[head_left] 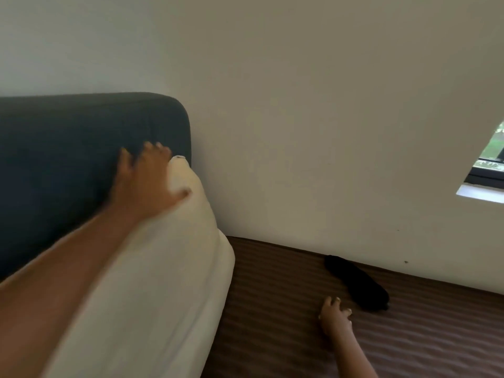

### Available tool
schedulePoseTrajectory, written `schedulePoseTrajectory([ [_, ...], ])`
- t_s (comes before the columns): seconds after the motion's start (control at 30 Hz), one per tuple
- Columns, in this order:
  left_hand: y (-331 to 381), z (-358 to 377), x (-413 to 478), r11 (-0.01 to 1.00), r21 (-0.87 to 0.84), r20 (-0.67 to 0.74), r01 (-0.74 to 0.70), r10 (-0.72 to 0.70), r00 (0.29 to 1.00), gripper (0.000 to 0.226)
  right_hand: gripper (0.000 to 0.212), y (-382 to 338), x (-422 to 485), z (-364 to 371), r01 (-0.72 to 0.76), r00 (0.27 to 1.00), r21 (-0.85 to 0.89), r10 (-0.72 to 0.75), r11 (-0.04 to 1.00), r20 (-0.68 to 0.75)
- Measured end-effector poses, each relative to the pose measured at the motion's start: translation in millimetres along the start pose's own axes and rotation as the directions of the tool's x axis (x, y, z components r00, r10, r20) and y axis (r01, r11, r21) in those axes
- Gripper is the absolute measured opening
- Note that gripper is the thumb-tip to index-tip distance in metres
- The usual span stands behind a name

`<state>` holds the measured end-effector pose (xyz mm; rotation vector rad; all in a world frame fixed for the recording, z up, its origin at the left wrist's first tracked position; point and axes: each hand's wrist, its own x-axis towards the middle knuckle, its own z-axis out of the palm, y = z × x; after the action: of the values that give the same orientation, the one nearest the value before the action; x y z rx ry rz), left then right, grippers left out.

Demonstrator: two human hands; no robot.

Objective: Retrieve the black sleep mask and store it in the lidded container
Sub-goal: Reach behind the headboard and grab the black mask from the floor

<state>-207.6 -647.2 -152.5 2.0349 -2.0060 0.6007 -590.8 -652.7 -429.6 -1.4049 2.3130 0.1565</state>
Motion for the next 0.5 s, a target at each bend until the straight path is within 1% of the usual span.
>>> schedulePoseTrajectory([
  [0.03, 36.6, 22.5, -16.8, 0.989, -0.146, 0.058, -0.040, 0.049, 0.997, 0.084, 0.055, 1.1, 0.3, 2.5, 0.003, 1.000, -0.018, -0.004, 1.000, -0.010],
  [0.07, 75.0, 46.6, -38.2, 0.960, -0.267, 0.129, -0.086, 0.124, 0.984, 0.088, 0.055, 1.9, 0.8, 4.2, 0.005, 1.000, -0.046, -0.006, 0.999, -0.020],
  [0.1, 111.3, 69.1, -61.4, 0.920, -0.370, 0.204, -0.132, 0.219, 0.954, 0.095, 0.055, 1.1, 1.5, 4.9, 0.007, 0.999, -0.072, -0.010, 0.997, -0.032],
  [0.13, 146.7, 91.4, -85.6, 0.882, -0.448, 0.295, -0.146, 0.300, 0.907, 0.102, 0.055, 1.7, 3.7, 5.0, 0.008, 0.999, -0.099, -0.012, 0.995, -0.042],
  [0.17, 177.2, 112.2, -107.3, 0.859, -0.495, 0.391, -0.133, 0.356, 0.849, 0.109, 0.055, 2.0, 6.0, 4.2, 0.010, 0.999, -0.132, -0.017, 0.991, -0.051],
  [0.2, 201.7, 133.7, -126.4, 0.848, -0.524, 0.483, -0.085, 0.378, 0.790, 0.115, 0.055, 1.7, 9.1, 4.0, 0.004, 0.998, -0.166, -0.014, 0.986, -0.059],
  [0.23, 222.6, 152.2, -143.9, 0.842, -0.539, 0.566, -0.015, 0.376, 0.734, 0.120, 0.054, 2.2, 14.0, 4.7, -0.003, 0.998, -0.190, -0.009, 0.982, -0.065],
  [0.27, 236.8, 170.4, -159.2, 0.841, -0.539, 0.618, 0.044, 0.360, 0.699, 0.125, 0.052, 1.1, 18.0, 4.1, -0.003, 0.997, -0.198, -0.012, 0.980, -0.072],
  [0.3, 248.7, 185.6, -174.5, 0.844, -0.529, 0.651, 0.091, 0.334, 0.682, 0.128, 0.049, 1.4, 20.3, 3.2, 0.008, 0.997, -0.211, -0.023, 0.978, -0.072],
  [0.37, 261.4, 206.2, -194.3, 0.854, -0.503, 0.649, 0.133, 0.271, 0.711, 0.129, 0.044, 1.8, 23.1, -4.8, 0.077, 0.992, -0.269, -0.102, 0.960, -0.081],
  [0.4, 263.6, 211.0, -198.2, 0.863, -0.487, 0.641, 0.131, 0.252, 0.725, 0.129, 0.046, 3.0, 23.4, -11.6, 0.119, 0.983, -0.313, -0.156, 0.942, -0.095],
  [0.47, 262.3, 210.6, -195.2, 0.872, -0.472, 0.652, 0.132, 0.245, 0.717, 0.128, 0.059, 5.4, 19.7, -26.2, 0.155, 0.953, -0.377, -0.238, 0.913, -0.186],
  [0.5, 262.2, 208.9, -192.8, 0.869, -0.474, 0.660, 0.140, 0.246, 0.710, 0.128, 0.060, 9.2, 19.8, -30.1, 0.138, 0.939, -0.373, -0.241, 0.918, -0.245],
])
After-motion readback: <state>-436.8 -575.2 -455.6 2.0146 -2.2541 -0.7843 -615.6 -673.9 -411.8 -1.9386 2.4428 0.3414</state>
